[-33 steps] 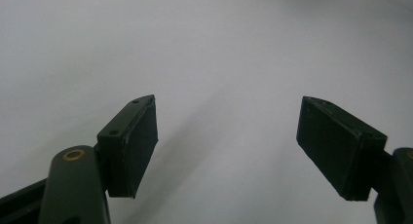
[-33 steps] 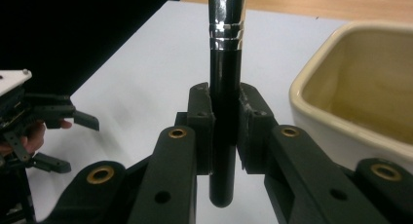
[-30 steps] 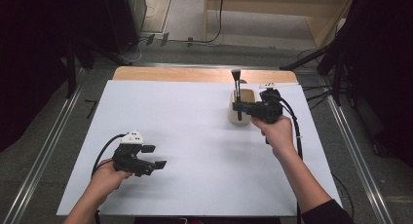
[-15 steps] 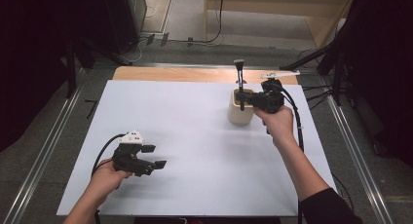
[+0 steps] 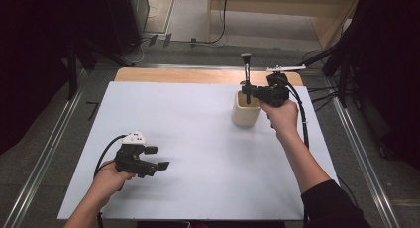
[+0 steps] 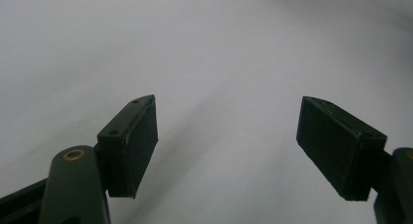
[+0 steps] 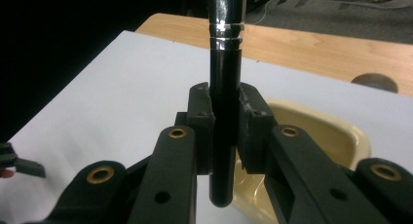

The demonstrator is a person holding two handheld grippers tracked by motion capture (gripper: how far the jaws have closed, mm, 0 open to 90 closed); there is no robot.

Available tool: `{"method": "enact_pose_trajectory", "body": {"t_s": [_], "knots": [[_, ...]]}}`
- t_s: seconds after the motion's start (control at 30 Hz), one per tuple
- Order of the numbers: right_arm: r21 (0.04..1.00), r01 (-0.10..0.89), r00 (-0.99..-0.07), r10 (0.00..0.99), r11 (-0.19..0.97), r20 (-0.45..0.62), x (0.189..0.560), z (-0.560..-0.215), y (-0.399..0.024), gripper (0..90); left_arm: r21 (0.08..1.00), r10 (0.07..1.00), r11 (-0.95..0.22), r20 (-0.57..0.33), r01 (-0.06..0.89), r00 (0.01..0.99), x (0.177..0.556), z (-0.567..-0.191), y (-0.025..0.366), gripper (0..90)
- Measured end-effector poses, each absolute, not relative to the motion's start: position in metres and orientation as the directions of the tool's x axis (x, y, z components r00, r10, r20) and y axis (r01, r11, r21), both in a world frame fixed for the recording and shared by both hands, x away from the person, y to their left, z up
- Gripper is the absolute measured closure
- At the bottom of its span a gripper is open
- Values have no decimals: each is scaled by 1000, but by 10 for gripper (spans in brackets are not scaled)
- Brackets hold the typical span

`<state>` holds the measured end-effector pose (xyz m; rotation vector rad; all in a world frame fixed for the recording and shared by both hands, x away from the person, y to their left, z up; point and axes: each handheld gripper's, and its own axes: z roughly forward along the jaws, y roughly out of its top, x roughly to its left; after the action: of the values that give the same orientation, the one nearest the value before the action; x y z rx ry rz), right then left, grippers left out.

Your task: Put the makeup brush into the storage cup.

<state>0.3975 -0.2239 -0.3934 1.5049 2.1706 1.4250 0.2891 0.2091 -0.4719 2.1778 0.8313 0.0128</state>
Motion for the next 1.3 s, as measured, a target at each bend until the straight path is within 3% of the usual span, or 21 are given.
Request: {"method": "enact_pose_trajectory", "body": {"t_s": [0.83, 1.3], "knots": [[850, 527, -401, 879, -9, 258, 406, -411, -222, 800, 688, 554, -479, -244, 545, 796, 287, -471, 211, 240], [865, 502, -409, 882, 5, 232, 395, -432, -221, 800, 686, 551, -486, -241, 542, 799, 286, -470, 209, 240]]}}
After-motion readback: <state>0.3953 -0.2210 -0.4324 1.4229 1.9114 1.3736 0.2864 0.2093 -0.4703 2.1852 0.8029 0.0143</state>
